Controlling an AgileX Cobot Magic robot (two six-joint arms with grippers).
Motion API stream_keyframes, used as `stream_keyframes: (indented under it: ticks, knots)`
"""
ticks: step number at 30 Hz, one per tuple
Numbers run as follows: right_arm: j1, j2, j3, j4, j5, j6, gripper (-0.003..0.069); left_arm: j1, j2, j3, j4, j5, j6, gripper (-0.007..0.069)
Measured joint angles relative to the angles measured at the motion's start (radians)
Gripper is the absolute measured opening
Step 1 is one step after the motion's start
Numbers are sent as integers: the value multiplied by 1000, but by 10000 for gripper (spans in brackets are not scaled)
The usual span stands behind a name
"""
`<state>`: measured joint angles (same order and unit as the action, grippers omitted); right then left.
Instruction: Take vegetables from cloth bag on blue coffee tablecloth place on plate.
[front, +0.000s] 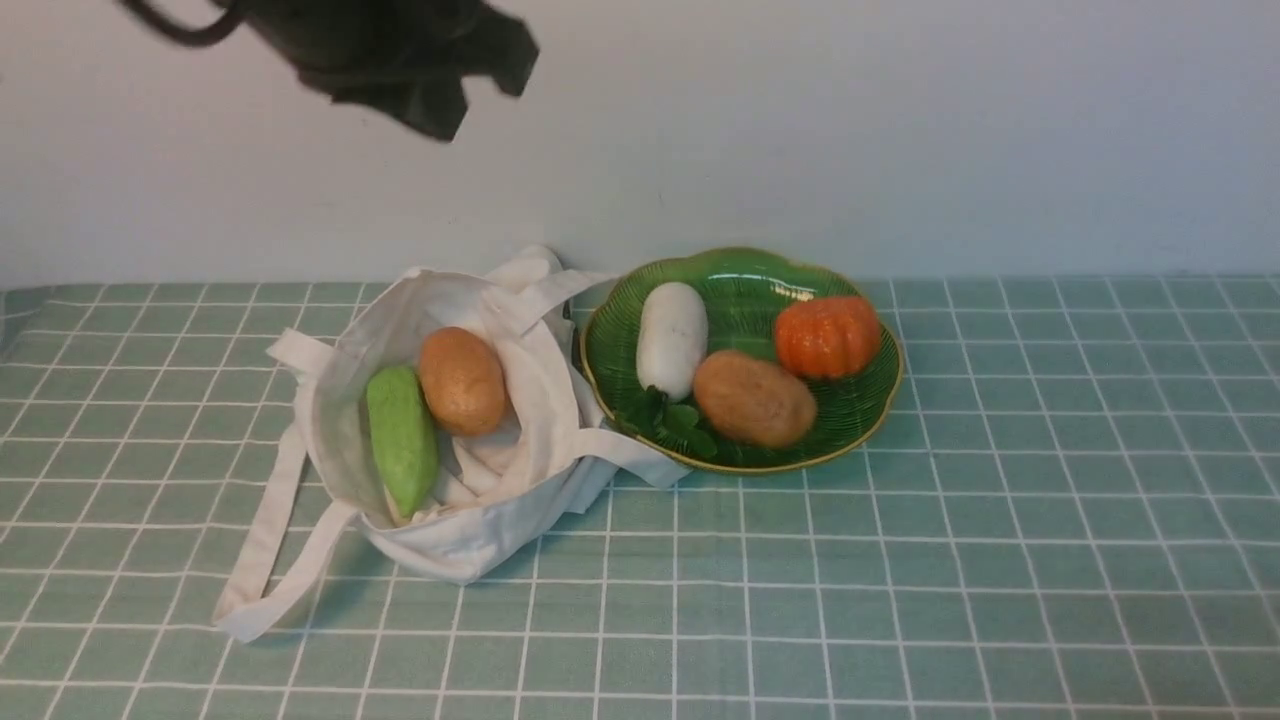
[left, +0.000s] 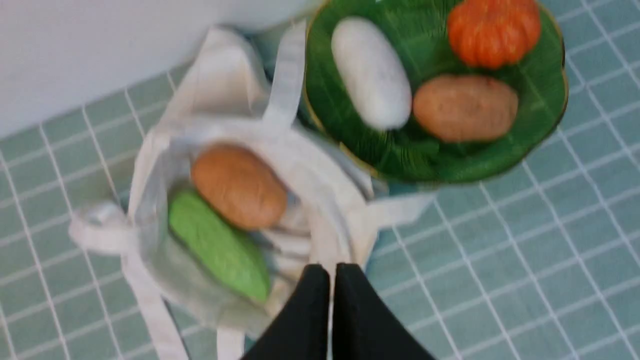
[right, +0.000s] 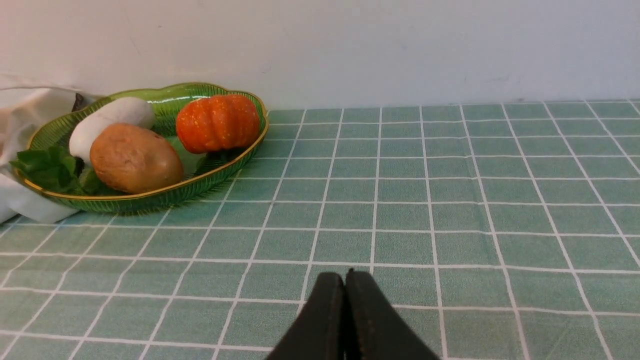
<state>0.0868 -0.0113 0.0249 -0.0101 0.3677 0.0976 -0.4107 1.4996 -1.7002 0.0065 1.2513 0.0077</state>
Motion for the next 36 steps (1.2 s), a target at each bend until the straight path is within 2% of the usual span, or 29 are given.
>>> stream_keyframes:
  ticks: [2, 4, 5, 6, 7, 8, 11, 14, 18, 23, 36]
  knots:
    - [0, 0, 0, 0, 0, 0, -15, 0, -76, 126, -7, -5, -8, -5]
    - [0, 0, 0, 0, 0, 0, -15, 0, -240, 341, -32, -87, -8, -5]
    - [0, 0, 0, 0, 0, 0, -15, 0, -254, 382, -36, -113, -8, -5]
    - [0, 0, 0, 0, 0, 0, -15, 0, -355, 523, -68, -216, -8, -5]
    - [0, 0, 0, 0, 0, 0, -15, 0, -384, 564, -85, -249, -8, -5]
    - [0, 0, 0, 0, 0, 0, -15, 0, -498, 725, -125, -391, -17, -5]
    - [0, 0, 0, 0, 0, 0, -15, 0, -683, 980, -178, -634, -22, -5]
    - [0, 0, 0, 0, 0, 0, -15, 0, -838, 1169, -189, -763, -77, -5]
    - [0, 0, 0, 0, 0, 0, -15, 0, -935, 1282, -147, -832, -105, -5]
    - [0, 0, 0, 0, 0, 0, -15, 0, -943, 1305, -48, -859, -103, -5]
    - [0, 0, 0, 0, 0, 0, -15, 0, -943, 1305, -29, -863, -100, -5]
